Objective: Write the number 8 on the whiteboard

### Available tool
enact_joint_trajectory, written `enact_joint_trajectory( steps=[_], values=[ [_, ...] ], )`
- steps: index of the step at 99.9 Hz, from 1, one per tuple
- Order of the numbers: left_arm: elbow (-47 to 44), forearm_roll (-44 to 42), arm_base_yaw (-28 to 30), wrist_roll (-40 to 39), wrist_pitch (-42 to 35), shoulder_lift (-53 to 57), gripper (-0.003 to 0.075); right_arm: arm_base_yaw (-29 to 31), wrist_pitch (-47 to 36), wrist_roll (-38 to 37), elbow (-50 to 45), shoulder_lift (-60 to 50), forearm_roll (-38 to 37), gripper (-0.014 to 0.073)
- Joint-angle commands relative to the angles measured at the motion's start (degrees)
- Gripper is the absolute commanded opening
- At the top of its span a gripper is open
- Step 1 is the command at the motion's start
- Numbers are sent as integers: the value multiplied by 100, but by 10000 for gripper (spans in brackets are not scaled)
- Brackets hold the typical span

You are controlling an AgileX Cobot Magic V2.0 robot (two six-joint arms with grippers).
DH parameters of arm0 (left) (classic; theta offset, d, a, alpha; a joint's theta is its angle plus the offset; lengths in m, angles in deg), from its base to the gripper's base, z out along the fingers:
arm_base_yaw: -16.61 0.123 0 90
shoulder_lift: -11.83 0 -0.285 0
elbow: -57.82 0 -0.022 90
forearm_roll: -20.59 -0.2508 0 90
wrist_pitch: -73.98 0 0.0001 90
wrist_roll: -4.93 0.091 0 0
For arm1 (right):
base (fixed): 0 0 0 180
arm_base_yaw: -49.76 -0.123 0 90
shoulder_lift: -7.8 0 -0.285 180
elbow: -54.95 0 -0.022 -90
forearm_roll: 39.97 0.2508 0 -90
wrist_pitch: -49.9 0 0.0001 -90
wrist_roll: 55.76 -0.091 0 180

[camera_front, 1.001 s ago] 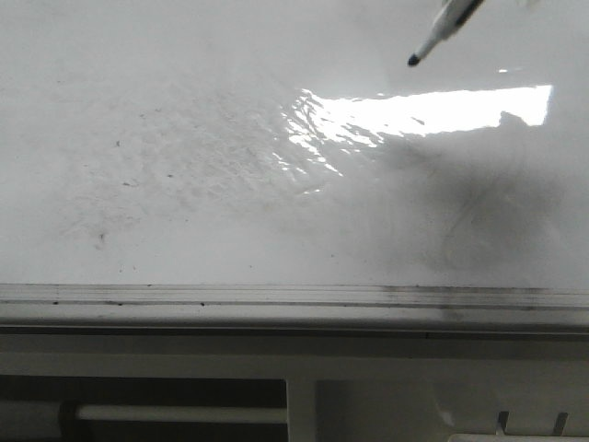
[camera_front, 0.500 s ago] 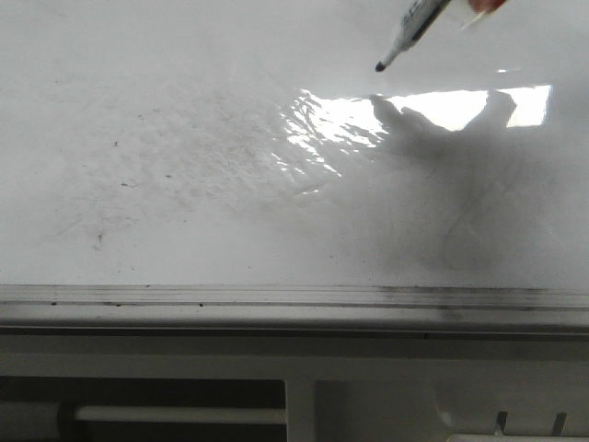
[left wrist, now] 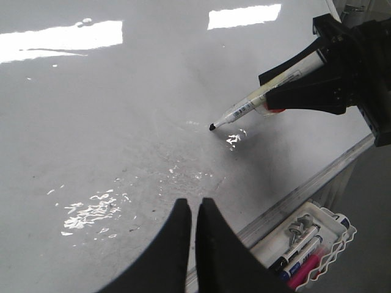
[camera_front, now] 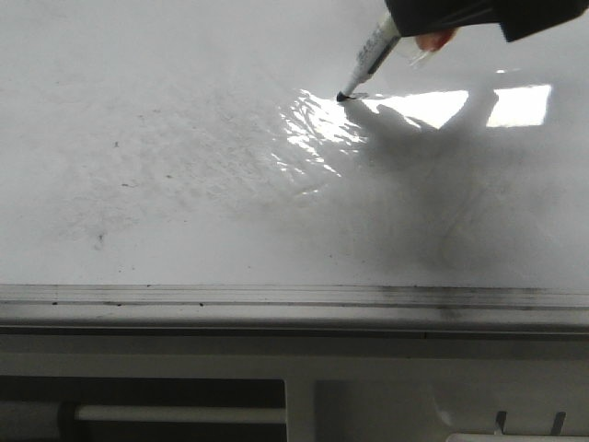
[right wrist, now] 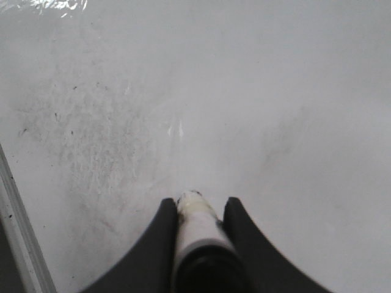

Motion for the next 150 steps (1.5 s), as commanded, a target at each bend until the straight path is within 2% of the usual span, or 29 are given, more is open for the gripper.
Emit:
enact_joint_trajectory(
  steps=[1,13,35,51,72,85,114,141,150],
  values=[
    [163,158,20,-49,-209,-10,-20,-20,198,14,136,52,-30,-43],
    [163,158,20,-49,-209,-10,-20,55,600,14,136,8,-30,-43],
    [163,158,20,-49,-209,-10,-20,640,1131,-140,136,-518,12,-43],
    [163,158,20,-49,-209,-10,-20,654,1647,-140,62,-738,157,-43],
    [163,158,20,-49,-209,-10,-20,277,995,-140,-65,-571,358,-43],
    [163,158,20,-49,-209,-10,-20,281,541,-140,137,-388,318,-43],
    [163,158,20,-49,-79,-10,-20,648,513,-140,560,-130,241,-43],
    [163,211,20,-49,-20,-10,-20,645,477,-140,574,-147,257,-43],
    [163,271,20,-49,26,-10,-20,501,714,-140,754,-352,367,-43]
  ],
)
